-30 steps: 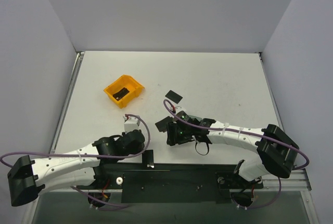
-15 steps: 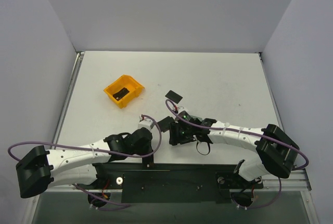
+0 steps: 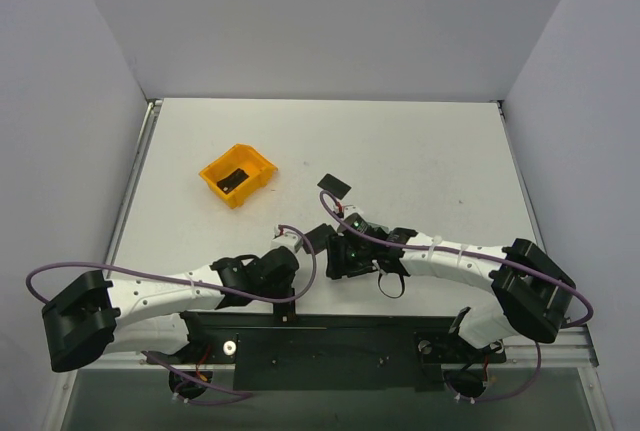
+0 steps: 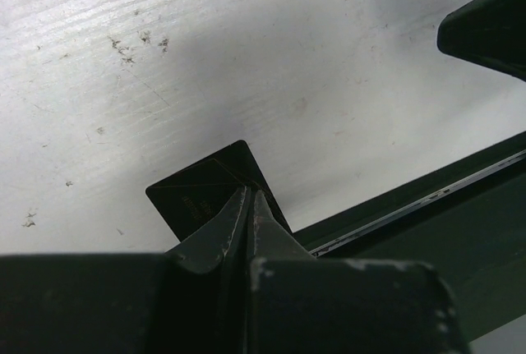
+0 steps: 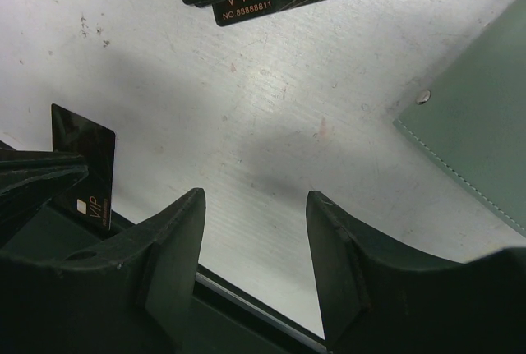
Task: Put the credit cards into the card holder
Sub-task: Pick up the credit card at the corner of the board.
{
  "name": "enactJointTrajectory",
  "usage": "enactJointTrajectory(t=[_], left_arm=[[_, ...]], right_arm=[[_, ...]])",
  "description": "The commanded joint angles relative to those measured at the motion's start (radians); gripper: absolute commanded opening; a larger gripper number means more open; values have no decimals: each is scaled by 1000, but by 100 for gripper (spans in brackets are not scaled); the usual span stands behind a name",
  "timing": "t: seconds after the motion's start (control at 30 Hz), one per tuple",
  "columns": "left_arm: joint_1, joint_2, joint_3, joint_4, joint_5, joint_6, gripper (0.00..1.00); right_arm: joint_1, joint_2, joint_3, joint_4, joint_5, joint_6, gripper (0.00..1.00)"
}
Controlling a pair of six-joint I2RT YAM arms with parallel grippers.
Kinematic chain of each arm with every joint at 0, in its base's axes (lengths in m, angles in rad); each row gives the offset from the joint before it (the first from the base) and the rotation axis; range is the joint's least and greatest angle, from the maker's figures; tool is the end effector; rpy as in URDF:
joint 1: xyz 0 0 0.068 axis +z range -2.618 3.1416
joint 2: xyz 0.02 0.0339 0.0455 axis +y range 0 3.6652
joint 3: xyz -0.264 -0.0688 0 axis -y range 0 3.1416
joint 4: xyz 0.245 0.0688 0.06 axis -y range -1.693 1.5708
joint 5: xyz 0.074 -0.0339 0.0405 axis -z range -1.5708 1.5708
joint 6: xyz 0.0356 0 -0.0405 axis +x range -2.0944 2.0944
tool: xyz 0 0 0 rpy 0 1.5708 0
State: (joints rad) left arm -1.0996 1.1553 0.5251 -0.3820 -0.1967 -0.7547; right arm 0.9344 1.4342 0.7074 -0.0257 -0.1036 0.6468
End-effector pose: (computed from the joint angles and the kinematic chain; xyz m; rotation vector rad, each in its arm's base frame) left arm 0.0990 -0.1790 0.1668 0.3762 2.5918 -0.4456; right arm 0.1675 0.2329 0.1823 -0.4139 2.4663 0.8617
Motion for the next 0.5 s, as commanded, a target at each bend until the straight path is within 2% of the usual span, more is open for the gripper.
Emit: enactJointTrajectory(t=[0.0, 0.33, 0.47], left_arm=[[3, 0, 27, 17, 0, -9, 6], [18, 87, 7, 31, -15, -78, 5], [36, 93, 3, -15, -49, -126, 3]], right_arm=[[-8, -15, -8, 7, 15, 7, 48], [-11, -11, -16, 13, 7, 8, 48], [-14, -12, -17, 13, 5, 8, 48]])
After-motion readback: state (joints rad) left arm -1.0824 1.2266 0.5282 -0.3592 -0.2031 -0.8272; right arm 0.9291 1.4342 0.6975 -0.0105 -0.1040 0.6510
